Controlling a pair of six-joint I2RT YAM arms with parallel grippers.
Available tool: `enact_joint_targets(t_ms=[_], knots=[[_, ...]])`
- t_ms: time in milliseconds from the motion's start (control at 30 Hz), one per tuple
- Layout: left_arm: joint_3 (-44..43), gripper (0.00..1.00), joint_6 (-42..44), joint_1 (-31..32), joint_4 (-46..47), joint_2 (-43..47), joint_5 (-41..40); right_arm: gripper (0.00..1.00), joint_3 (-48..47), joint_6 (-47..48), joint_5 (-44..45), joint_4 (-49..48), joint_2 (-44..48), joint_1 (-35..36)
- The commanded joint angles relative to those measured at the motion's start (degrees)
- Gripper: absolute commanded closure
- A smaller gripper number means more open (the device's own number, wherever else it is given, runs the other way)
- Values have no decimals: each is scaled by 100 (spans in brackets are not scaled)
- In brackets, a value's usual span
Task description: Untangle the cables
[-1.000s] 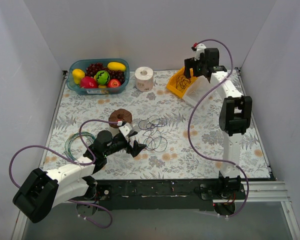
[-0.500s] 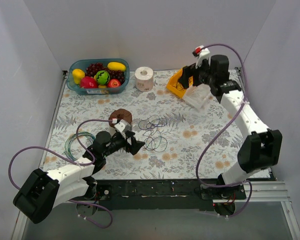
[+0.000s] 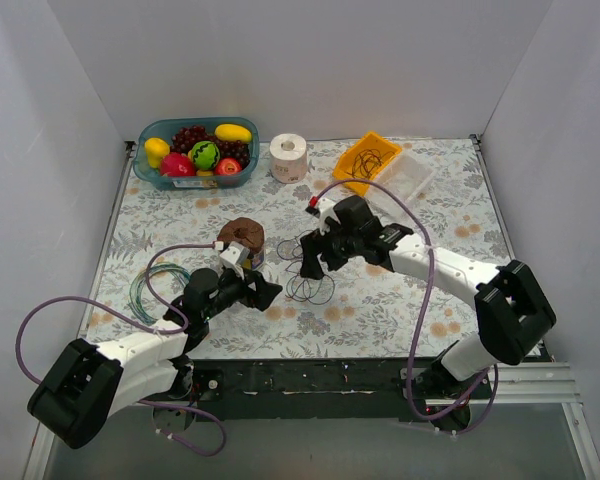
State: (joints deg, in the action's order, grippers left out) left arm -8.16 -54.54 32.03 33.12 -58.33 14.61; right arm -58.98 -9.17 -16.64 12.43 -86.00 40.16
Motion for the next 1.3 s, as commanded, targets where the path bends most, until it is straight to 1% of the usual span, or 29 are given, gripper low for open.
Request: enact_joint_targets(t_ms=[0, 67, 100, 167, 200, 233, 267, 300, 367, 400, 467, 567, 667, 700, 767, 800, 833, 900, 933, 1033, 1067, 1133, 1167, 1233, 1267], knots=[[104, 25, -39, -57, 194, 163, -38, 19, 308, -524, -84, -310, -294, 317], [122, 25, -30, -57, 212, 181, 6, 22, 317, -533, -207, -460, -583, 352], [122, 25, -4, -65, 212, 199, 24, 27, 282, -568, -251, -460, -689, 352], [157, 25, 23, -74, 273, 216, 86, 33, 185, -560, -330, -469, -874, 352], [175, 25, 23, -74, 282, 234, 103, 40, 185, -560, -339, -487, -910, 352], [175, 25, 23, -74, 308, 234, 112, 44, 185, -551, -322, -513, -936, 352], [175, 25, 14, -83, 309, 234, 121, 50, 185, -551, -296, -530, -971, 343], [183, 24, 14, -92, 309, 234, 121, 62, 185, -542, -287, -539, -972, 352], [184, 24, 23, -92, 317, 234, 121, 74, 203, -542, -418, -566, -1007, 352], [192, 24, 14, -92, 317, 225, 121, 86, 194, -533, -445, -575, -1007, 352], [184, 24, 14, -92, 317, 225, 121, 99, 142, -533, -393, -505, -946, 352], [201, 24, 14, -101, 326, 225, 138, 99, -69, -455, -357, -329, -762, 343], [192, 24, 14, -101, 335, 225, 138, 99, -613, -183, -392, 110, -542, 352], [192, 24, 5, -101, 344, 225, 147, 99, -1032, -16, -410, 241, -454, 343], [201, 24, 5, -109, 344, 225, 139, 99, -1491, 221, -375, 576, -148, 352], [201, 24, -4, -109, 344, 225, 147, 99, -1702, 431, -357, 620, -32, 343], [210, 24, -4, -118, 353, 234, 156, 99, -2157, 538, -366, 699, 91, 343], [210, 24, 5, -118, 361, 234, 165, 99, -2538, 696, -445, 665, 468, 343], [210, 24, 5, -127, 361, 234, 174, 99, -2879, 775, -497, 612, 722, 343], [219, 24, -4, -118, 370, 234, 174, 99, -3172, 820, -393, 130, 1214, 343], [219, 24, 5, -127, 370, 251, 174, 99, -3137, 812, -323, -167, 1330, 343], [219, 24, 5, -136, 370, 243, 182, 99, -3032, 811, -103, -433, 1541, 343], [227, 24, 5, -127, 370, 251, 191, 99, -2858, 898, 255, -495, 1681, 343], [227, 24, -4, -127, 379, 251, 209, 99, -2794, 899, 887, -347, 1648, 230], [227, 24, 14, -127, 370, 251, 209, 99, -2977, 899, 917, -172, 1569, 133]])
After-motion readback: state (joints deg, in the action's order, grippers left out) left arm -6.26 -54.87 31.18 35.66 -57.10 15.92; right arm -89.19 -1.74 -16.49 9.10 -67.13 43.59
